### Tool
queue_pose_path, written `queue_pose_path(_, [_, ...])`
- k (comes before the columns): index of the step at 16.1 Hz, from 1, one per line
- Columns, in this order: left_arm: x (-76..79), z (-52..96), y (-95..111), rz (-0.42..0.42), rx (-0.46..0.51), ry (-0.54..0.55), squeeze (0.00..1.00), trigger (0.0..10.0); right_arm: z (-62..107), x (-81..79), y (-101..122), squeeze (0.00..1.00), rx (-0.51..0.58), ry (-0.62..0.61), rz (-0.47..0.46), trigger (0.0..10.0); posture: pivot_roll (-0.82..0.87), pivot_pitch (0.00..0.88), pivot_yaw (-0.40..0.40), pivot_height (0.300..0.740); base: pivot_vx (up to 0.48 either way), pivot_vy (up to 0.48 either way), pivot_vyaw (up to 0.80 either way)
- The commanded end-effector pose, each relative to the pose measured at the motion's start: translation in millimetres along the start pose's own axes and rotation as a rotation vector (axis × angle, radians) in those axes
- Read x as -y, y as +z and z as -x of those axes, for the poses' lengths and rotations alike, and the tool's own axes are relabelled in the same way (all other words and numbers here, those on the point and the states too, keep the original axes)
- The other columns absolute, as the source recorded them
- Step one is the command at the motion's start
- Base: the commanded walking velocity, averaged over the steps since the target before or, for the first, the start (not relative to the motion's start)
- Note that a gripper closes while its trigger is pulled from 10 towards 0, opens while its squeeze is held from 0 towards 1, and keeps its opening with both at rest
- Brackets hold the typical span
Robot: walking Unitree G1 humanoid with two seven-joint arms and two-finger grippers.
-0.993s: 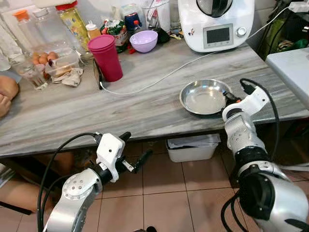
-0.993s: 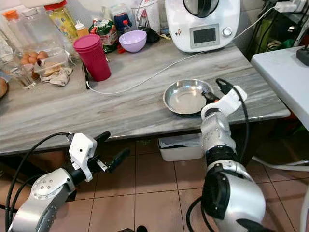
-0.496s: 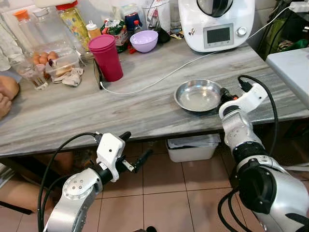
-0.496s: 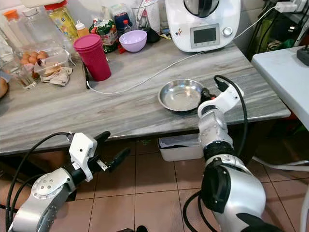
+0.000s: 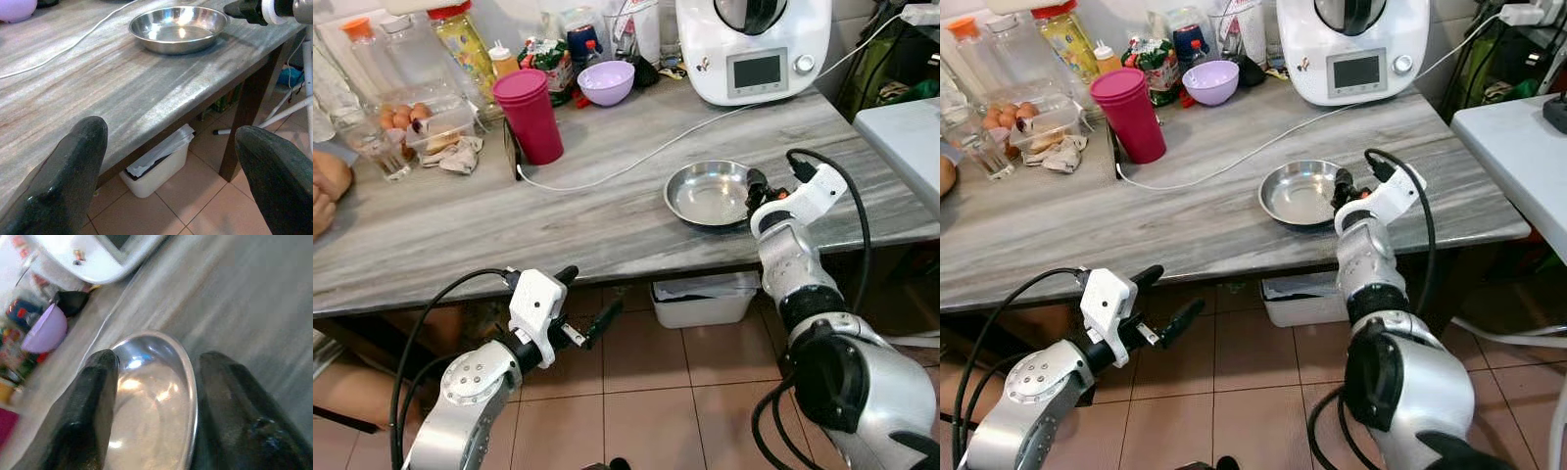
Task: Setting the table
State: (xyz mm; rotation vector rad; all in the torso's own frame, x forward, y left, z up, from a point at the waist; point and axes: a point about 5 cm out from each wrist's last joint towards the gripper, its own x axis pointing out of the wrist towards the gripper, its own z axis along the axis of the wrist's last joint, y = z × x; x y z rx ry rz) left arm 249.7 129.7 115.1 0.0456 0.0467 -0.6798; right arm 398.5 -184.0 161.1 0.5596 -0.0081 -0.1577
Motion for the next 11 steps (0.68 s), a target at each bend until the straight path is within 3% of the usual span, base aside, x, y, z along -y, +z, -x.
queue_pose_path(1, [-6.0,1.1,0.9,-0.011,0.002,0.033,0.00,10.0,2.8,-4.0,6.7,1.00,0.072,0.049,0.129,10.0,-0.11,0.093,0.156,0.740,0.000,0.000,0.00])
queue_pose_path(5, [-6.2,-3.2,2.4,0.004,0.023,0.052,0.00,10.0,23.7,0.7,20.0,1.00,0.235,0.120,0.399,10.0,-0.13,0.082,0.153,0.740,0.000,0.000,0.00])
queue_pose_path(6, [-6.3,-4.0,2.6,0.004,0.024,0.053,0.00,10.0,25.9,1.2,20.2,1.00,0.244,0.122,0.412,10.0,-0.13,0.082,0.153,0.740,0.000,0.000,0.00])
queue_pose_path(8, [-11.0,-7.9,5.6,-0.005,0.049,0.103,0.00,10.0,45.0,-0.3,24.6,1.00,0.308,0.145,0.503,10.0,-0.15,0.068,0.151,0.740,0.000,0.000,0.00])
queue_pose_path(11, [-18.3,-8.1,1.5,0.005,0.039,0.194,0.00,10.0,73.4,-5.4,17.8,1.00,0.311,0.180,0.571,10.0,-0.16,0.052,0.136,0.740,0.000,0.000,0.00])
